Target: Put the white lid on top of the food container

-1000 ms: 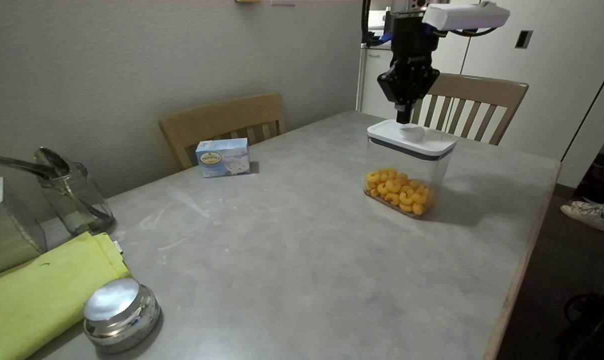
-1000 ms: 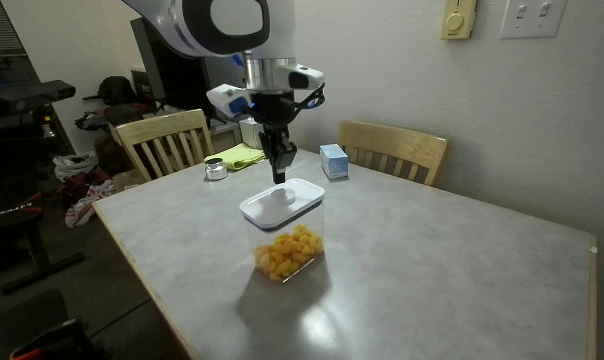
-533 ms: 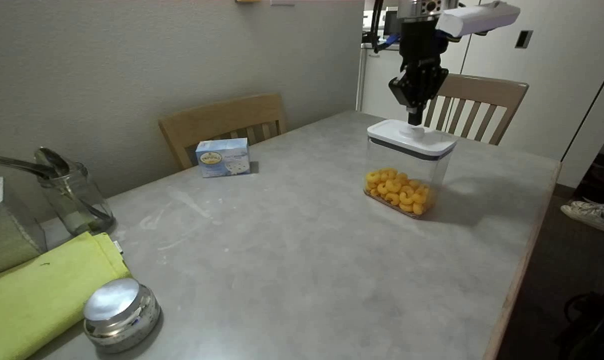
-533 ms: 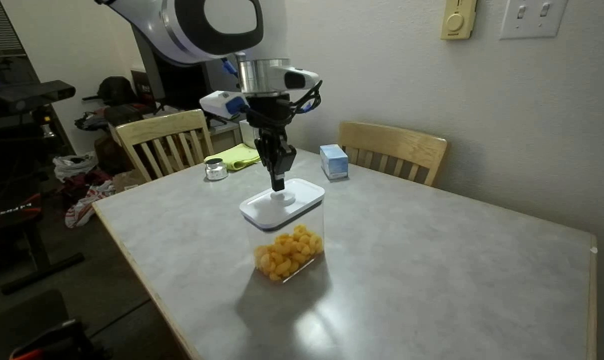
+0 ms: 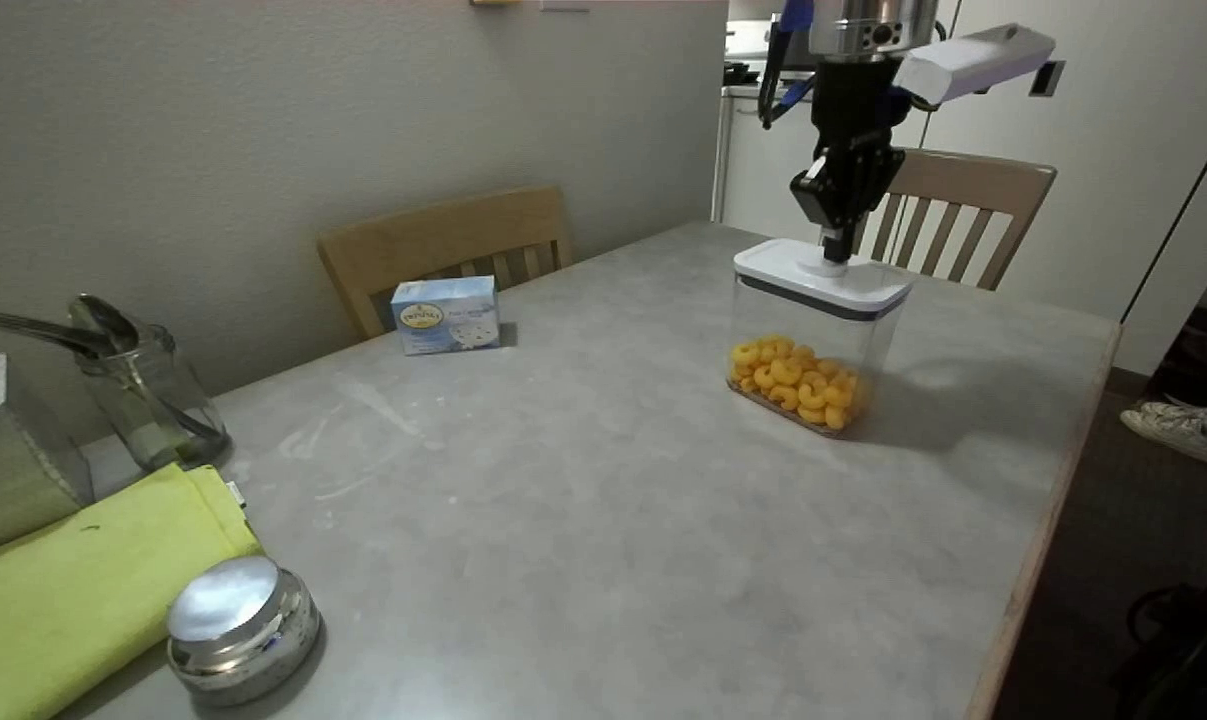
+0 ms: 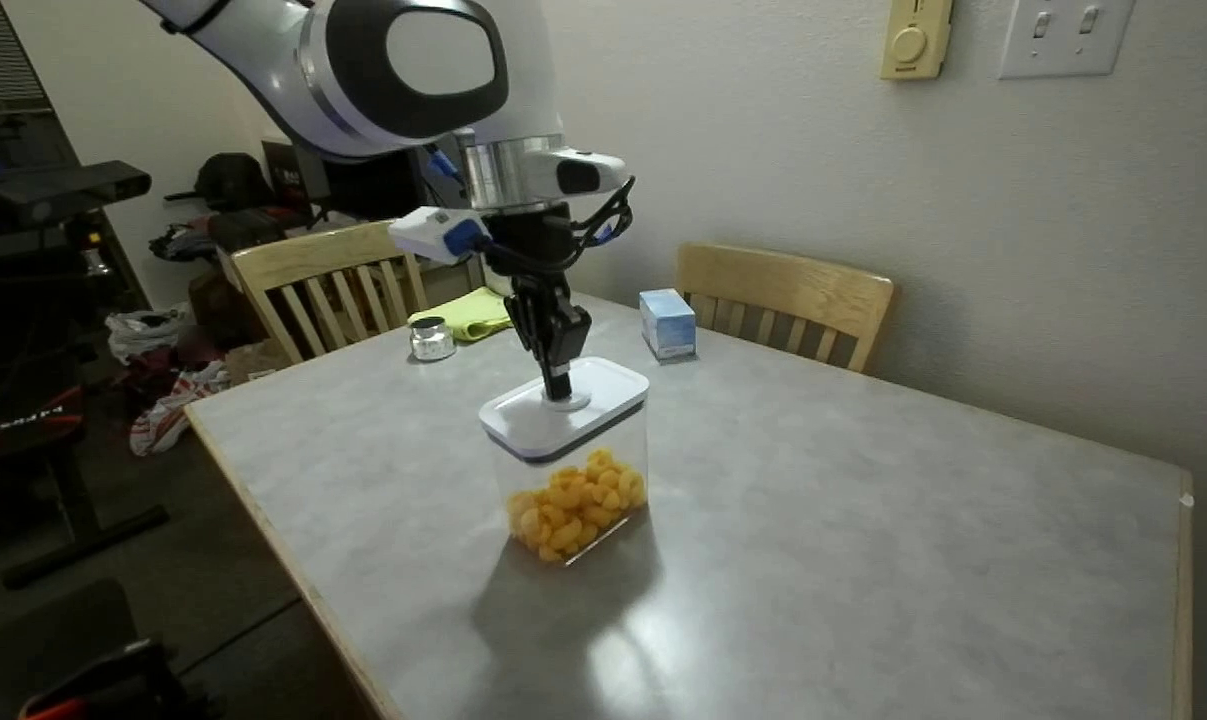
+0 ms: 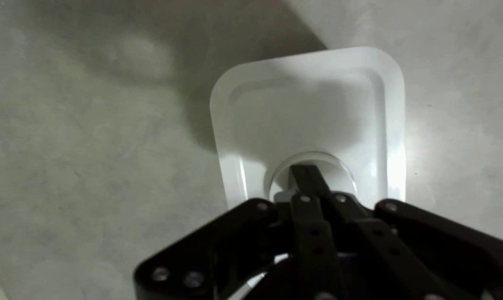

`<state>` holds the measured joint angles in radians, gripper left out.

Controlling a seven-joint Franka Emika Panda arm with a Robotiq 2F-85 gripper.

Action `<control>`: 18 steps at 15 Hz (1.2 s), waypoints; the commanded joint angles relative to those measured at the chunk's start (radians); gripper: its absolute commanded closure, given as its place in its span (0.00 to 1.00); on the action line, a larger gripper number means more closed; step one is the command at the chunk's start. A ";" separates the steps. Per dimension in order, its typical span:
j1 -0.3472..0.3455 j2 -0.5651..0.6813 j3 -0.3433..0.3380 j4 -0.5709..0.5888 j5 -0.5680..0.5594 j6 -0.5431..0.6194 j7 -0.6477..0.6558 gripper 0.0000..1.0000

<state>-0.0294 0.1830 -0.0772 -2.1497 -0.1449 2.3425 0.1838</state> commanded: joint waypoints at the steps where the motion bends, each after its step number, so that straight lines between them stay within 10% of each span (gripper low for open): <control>1: 0.002 -0.019 -0.012 -0.058 -0.058 0.093 0.013 1.00; 18: -0.014 0.036 -0.020 -0.092 0.027 0.213 0.001 1.00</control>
<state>-0.0382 0.1919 -0.0916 -2.2119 -0.1223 2.5169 0.1840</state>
